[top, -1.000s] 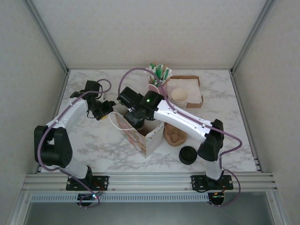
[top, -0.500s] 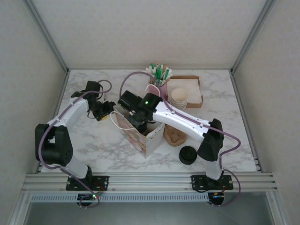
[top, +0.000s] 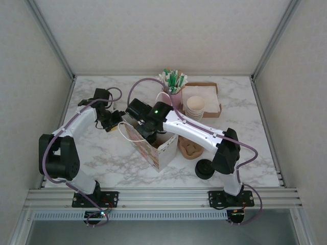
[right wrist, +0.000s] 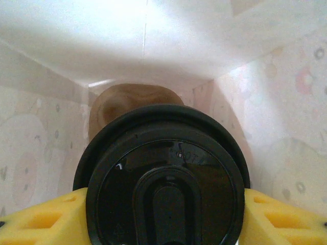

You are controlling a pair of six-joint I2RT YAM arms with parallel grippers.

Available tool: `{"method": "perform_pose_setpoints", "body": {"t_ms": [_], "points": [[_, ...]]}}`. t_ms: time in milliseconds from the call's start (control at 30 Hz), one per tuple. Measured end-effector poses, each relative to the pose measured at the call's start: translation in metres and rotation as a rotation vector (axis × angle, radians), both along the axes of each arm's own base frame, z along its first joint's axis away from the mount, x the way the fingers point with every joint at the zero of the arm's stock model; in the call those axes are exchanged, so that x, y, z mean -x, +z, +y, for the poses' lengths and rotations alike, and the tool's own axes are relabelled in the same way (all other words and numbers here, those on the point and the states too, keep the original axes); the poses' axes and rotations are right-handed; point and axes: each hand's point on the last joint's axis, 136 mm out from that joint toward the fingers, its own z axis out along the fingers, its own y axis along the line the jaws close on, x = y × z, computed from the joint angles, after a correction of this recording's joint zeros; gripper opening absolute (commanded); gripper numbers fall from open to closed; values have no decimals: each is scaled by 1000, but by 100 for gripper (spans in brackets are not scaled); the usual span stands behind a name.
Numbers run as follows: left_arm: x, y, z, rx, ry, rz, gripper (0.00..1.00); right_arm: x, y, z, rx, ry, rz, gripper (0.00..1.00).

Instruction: Pack the takeout coffee

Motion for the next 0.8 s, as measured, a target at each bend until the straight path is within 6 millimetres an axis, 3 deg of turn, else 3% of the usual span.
{"method": "perform_pose_setpoints", "body": {"t_ms": [533, 800], "points": [[1, 0, 0, -2, 0, 5, 66, -12, -9, 14, -24, 0, -22, 51], [0, 0, 2, -13, 4, 3, 66, -12, -28, 11, -1, -3, -15, 51]]}}
